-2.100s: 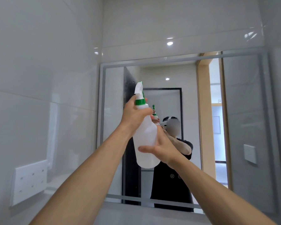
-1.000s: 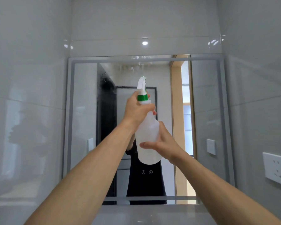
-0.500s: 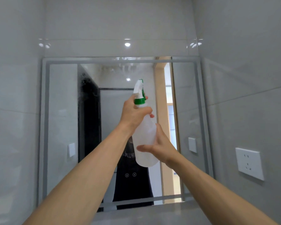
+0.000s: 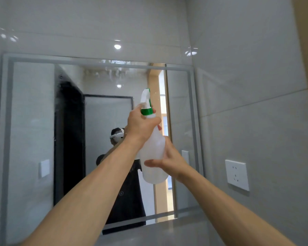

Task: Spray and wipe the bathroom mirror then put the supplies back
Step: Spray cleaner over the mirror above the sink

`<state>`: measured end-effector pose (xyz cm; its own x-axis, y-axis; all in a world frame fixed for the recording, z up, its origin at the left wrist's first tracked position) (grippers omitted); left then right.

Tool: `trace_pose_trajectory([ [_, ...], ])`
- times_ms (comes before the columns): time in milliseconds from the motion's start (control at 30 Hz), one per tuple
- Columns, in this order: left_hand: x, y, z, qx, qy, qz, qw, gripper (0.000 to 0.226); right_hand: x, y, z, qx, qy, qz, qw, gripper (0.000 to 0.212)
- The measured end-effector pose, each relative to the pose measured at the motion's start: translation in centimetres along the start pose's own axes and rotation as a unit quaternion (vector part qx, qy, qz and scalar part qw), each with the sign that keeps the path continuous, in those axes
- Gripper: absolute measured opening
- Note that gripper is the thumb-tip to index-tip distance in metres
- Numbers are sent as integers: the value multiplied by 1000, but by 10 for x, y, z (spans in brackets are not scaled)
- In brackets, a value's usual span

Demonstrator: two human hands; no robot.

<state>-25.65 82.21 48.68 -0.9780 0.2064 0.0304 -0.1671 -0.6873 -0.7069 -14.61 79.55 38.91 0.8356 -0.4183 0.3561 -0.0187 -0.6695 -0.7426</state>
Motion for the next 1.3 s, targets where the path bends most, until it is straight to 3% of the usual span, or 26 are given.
trace_pose_trajectory([
  [133,-8,2,2,-19,-1,0,1000,27,5,4,2,-4,5,13,1000,87],
  [500,-44,5,13,-4,35,-82,996,36,31,19,6,-17,6,59,998,80],
  [833,-64,0,2,-18,32,-88,995,30,41,26,17,-37,7,73,997,80],
  [1300,-65,23,-27,51,12,-111,992,43,28,44,47,-78,4,66,995,79],
])
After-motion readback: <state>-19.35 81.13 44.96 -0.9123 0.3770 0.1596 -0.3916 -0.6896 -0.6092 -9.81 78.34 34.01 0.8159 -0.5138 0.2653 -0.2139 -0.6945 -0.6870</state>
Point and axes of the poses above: each hand's wrist, its own y-axis away from the middle knuckle, its own x-axis out of the back of the hand, z = x × y, the point moved 6 cm from there along -y, towards the middle knuckle, and after that the axes turned 8 degrees about x, right-handed, at the moved point
